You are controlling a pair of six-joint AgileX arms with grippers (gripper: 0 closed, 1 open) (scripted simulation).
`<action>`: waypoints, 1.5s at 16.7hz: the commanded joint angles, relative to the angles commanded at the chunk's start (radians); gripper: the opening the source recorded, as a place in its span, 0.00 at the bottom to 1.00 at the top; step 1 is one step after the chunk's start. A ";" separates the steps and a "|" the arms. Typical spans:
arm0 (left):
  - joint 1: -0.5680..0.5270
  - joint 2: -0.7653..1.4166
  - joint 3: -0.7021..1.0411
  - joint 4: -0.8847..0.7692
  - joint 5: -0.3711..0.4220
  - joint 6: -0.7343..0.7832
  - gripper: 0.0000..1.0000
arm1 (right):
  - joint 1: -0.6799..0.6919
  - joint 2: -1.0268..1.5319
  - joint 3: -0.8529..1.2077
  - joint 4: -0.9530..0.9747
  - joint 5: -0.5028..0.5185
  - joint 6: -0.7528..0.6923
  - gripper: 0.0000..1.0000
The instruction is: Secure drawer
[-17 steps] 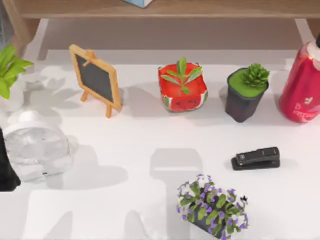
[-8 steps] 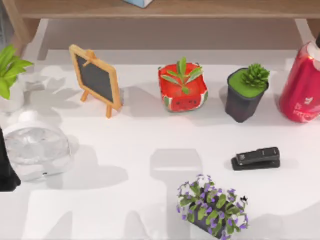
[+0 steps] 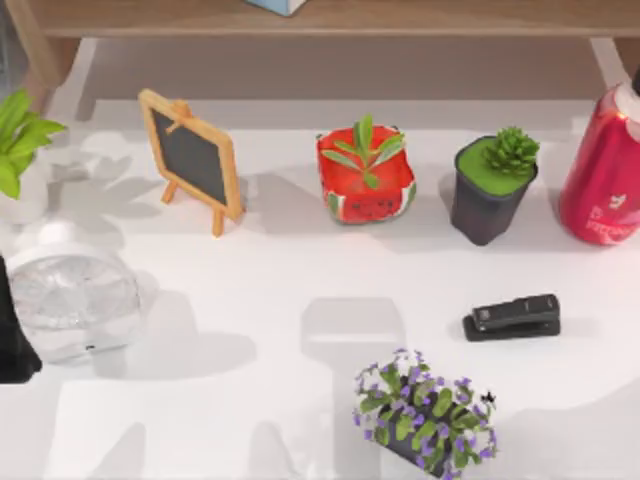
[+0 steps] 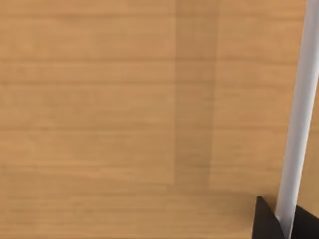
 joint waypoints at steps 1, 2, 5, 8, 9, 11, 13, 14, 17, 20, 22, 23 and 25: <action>0.000 0.000 0.000 0.000 0.000 0.000 1.00 | 0.007 0.012 0.043 -0.012 0.006 0.000 0.00; 0.000 0.000 0.000 0.000 0.000 0.000 1.00 | 0.013 0.025 0.088 -0.028 0.012 0.001 0.00; 0.000 0.000 0.000 0.000 0.000 0.000 1.00 | 0.034 0.067 0.169 -0.087 0.034 0.002 0.00; 0.000 0.000 0.000 0.000 0.000 0.000 1.00 | 0.038 0.075 0.175 -0.095 0.039 0.002 0.00; 0.000 0.000 0.000 0.000 0.000 0.000 1.00 | 0.038 0.075 0.175 -0.095 0.039 0.002 0.00; 0.000 0.000 0.000 0.000 0.000 0.000 1.00 | 0.038 0.075 0.175 -0.095 0.039 0.002 0.15; 0.000 0.000 0.000 0.000 0.000 0.000 1.00 | 0.038 0.075 0.175 -0.095 0.039 0.002 0.30; 0.000 0.000 0.000 0.000 0.000 0.000 1.00 | 0.038 0.075 0.175 -0.095 0.039 0.002 0.38; 0.000 0.000 0.000 0.000 0.000 0.000 1.00 | 0.038 0.075 0.175 -0.095 0.039 0.002 0.60; 0.000 0.000 0.000 0.000 0.000 0.000 1.00 | 0.038 0.075 0.175 -0.095 0.039 0.002 0.83; 0.000 0.000 0.000 0.000 0.000 0.000 1.00 | 0.038 0.075 0.175 -0.095 0.039 0.002 0.98; 0.000 0.000 0.000 0.000 0.000 0.000 1.00 | 0.038 0.075 0.175 -0.095 0.039 0.002 1.00; 0.000 0.000 0.000 0.000 0.000 0.000 1.00 | 0.038 0.075 0.175 -0.095 0.039 0.002 1.00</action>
